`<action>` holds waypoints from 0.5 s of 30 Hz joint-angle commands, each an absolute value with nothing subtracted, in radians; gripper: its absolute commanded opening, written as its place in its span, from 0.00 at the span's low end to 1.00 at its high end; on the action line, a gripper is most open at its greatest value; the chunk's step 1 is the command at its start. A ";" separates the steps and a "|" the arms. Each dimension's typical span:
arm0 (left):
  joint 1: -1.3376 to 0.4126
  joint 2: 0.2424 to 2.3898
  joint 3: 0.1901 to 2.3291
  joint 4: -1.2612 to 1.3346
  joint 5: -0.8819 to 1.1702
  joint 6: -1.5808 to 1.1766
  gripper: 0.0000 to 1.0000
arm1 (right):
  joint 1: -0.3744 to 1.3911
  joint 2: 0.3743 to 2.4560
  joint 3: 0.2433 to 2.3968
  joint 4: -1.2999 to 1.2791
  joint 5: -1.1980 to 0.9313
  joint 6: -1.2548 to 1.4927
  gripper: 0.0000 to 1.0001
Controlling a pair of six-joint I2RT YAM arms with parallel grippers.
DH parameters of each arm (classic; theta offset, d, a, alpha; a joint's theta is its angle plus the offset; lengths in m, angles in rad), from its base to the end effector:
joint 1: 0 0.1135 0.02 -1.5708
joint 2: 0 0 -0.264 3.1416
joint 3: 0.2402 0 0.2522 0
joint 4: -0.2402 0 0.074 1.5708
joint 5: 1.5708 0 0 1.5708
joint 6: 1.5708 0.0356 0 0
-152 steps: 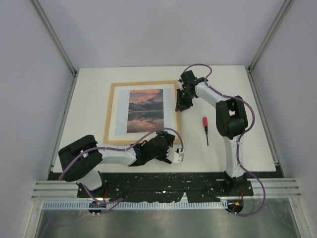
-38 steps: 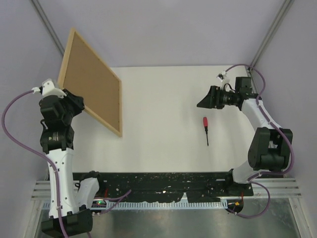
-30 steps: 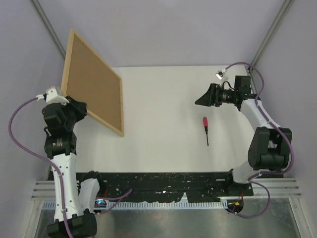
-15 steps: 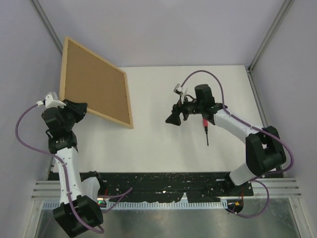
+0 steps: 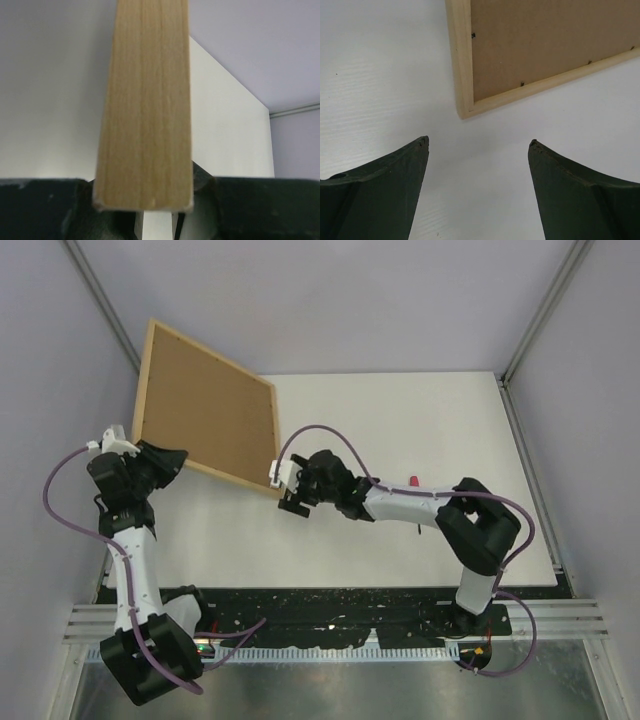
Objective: Take the photo out of the frame
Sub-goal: Turn over the photo frame at the center of the board.
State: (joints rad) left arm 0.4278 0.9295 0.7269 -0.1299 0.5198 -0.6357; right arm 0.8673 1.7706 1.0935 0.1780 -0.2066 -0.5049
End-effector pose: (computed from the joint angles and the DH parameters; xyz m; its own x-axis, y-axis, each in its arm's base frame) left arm 0.2014 0.0724 0.3003 -0.2788 -0.6935 -0.6643 -0.1223 0.7118 -0.6917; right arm 0.2509 0.3071 0.2134 0.1464 -0.5593 -0.8160 -0.9050 0.2574 -0.3388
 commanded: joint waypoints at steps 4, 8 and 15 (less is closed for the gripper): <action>0.420 0.959 0.664 -0.204 0.601 -0.512 0.00 | 0.974 1.825 1.086 0.428 0.066 -0.627 0.85; 0.407 0.974 0.644 -0.181 0.597 -0.520 0.00 | 1.009 1.859 1.048 0.535 0.141 -0.632 0.85; 0.396 0.979 0.609 -0.130 0.614 -0.546 0.00 | 1.080 1.954 1.054 0.698 0.262 -0.705 0.86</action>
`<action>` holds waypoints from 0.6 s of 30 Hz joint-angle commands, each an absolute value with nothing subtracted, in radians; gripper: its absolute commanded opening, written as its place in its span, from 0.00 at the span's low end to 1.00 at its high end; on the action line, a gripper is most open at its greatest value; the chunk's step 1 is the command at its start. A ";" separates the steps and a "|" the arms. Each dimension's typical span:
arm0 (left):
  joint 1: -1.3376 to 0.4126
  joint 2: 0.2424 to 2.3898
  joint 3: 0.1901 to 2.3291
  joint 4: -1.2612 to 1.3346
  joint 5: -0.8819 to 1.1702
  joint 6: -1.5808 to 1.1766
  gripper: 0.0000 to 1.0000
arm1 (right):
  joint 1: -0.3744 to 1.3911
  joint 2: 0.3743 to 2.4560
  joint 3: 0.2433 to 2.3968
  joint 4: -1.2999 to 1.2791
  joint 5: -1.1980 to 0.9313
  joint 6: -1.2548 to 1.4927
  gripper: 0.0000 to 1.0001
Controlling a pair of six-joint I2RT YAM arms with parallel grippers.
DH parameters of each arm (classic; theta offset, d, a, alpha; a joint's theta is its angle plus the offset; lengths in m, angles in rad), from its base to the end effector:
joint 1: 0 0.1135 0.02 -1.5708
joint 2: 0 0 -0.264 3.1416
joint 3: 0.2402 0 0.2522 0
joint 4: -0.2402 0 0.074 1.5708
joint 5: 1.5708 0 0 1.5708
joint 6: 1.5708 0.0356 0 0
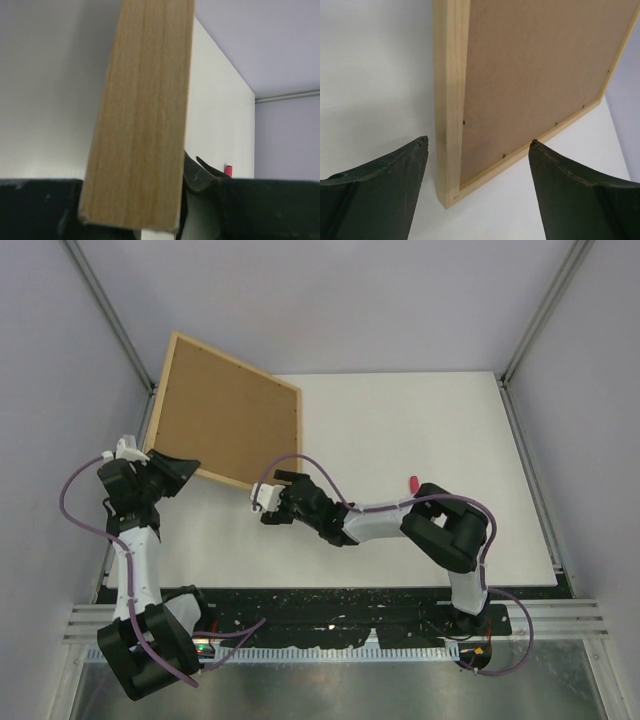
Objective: Take the photo out of the frame
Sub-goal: Turn over the photo frame at the center of the board.
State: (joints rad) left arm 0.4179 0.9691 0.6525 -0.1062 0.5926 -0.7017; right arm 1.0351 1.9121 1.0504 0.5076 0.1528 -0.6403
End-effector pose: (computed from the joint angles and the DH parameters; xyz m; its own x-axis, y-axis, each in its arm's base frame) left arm 0.2059 0.0697 0.2694 -0.3696 -0.7500 -0.5486 -0.1436 0.6294 -0.7637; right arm 0.2169 0.3548 0.1776 0.3223 -0.6139 -0.7206 -0.7288 0.3249 -0.6027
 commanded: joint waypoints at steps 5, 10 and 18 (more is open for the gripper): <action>0.393 0.977 0.577 -0.095 0.618 -0.560 0.00 | 1.141 2.051 1.068 0.843 0.398 -0.787 0.86; 0.387 0.976 0.549 -0.055 0.627 -0.577 0.00 | 1.166 2.124 1.098 1.008 0.558 -0.879 0.82; 0.388 0.985 0.526 -0.034 0.617 -0.580 0.00 | 1.172 2.190 1.098 1.256 0.701 -1.055 0.64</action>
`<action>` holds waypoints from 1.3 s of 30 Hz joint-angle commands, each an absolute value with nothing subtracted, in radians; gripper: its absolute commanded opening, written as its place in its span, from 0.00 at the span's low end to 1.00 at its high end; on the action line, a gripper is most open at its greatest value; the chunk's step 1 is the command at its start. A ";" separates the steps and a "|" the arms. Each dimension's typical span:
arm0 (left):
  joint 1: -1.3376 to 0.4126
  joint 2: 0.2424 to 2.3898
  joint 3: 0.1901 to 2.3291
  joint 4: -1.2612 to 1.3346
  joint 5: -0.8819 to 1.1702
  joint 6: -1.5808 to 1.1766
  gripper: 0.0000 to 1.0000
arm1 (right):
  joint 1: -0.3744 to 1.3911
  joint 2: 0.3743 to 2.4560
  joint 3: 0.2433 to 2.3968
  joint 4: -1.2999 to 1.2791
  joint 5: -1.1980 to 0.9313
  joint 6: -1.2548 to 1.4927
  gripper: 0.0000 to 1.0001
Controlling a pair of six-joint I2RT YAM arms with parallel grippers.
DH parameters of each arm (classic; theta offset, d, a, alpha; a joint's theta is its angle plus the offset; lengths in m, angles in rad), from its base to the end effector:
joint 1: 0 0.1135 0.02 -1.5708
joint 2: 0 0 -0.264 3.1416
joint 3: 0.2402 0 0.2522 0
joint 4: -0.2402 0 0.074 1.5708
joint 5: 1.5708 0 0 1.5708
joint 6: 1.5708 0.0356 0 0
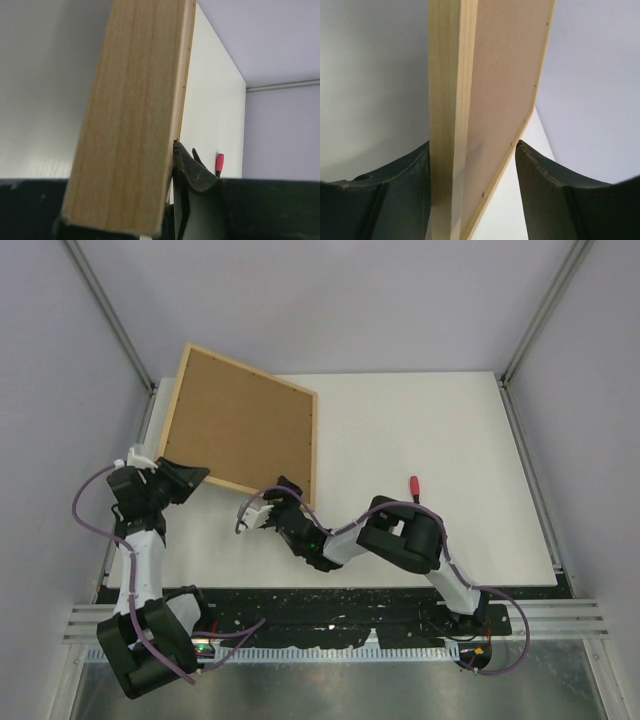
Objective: Take the photo out of the frame
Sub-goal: Turn over the photo frame at the center of the board.
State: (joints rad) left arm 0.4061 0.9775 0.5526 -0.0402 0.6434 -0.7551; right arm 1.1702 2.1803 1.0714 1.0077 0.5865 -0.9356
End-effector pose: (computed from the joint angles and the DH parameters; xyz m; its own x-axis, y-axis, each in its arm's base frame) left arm 0.2031 0.0641 0.2401 -0.4210 -0.7779 -0.4664 -0.1538 0.5680 -0.8085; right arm 0.1886 0.3948 0.1269 0.4211 -0.7248 -0.5453 -0.3594 0.4187 -0.8340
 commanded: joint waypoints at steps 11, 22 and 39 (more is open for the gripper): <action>0.387 0.985 0.502 -0.012 0.583 -0.580 0.37 | 1.178 2.197 0.994 1.488 0.742 -1.276 0.08; 0.387 0.997 0.506 -0.006 0.592 -0.581 0.63 | 1.178 2.071 0.842 1.529 0.738 -1.313 0.08; 0.387 0.985 0.543 -0.040 0.626 -0.575 1.00 | 1.175 1.936 0.632 1.410 0.721 -1.302 0.08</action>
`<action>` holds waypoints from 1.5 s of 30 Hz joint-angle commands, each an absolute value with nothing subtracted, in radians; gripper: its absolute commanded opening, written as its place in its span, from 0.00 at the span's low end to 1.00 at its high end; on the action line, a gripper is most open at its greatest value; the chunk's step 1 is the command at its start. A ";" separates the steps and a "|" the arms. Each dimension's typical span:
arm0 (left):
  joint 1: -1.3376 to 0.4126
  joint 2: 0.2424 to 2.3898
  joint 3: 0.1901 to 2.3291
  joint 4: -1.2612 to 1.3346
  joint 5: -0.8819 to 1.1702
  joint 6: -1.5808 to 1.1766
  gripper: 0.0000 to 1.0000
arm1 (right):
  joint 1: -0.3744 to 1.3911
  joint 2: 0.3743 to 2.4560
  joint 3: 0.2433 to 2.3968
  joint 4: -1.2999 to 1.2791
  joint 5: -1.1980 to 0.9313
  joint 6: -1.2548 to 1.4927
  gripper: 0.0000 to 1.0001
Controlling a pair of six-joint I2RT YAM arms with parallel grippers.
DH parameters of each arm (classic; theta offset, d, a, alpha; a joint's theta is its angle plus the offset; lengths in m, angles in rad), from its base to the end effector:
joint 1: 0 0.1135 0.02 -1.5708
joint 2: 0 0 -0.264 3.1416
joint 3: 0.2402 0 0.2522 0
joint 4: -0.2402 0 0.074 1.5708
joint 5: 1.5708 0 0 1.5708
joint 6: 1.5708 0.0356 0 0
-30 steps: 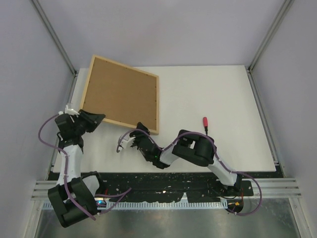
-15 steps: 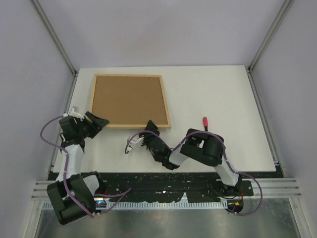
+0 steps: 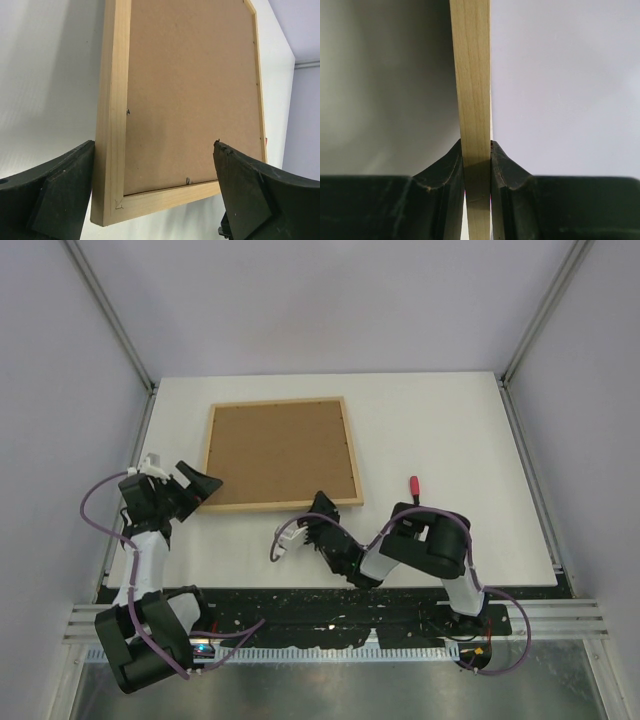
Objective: Take the photo out of the frame
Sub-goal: Turn over the photo frame at the center of the board.
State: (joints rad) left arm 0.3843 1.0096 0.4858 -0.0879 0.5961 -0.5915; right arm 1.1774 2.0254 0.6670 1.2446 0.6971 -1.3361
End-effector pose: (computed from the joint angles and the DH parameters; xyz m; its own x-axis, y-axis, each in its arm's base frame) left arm 0.1988 0.0588 0.2070 -0.5065 -0.7026 -0.4998 -0.2007 0.6598 -0.7241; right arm 0.1541 0.3116 0.1124 0.4408 -0.8832 -0.1601 -0.1501 0.1033 -0.9832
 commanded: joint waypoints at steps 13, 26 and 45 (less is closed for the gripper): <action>0.388 0.976 0.604 -0.087 0.637 -0.563 1.00 | 1.175 1.703 0.572 0.505 0.753 -0.818 0.08; 0.387 0.917 0.637 -0.147 0.643 -0.486 1.00 | 1.177 1.654 0.707 -0.076 0.438 -0.571 0.70; 0.237 0.779 0.781 -0.239 0.615 -0.342 1.00 | 0.328 1.474 1.026 -0.652 -0.083 -0.385 0.80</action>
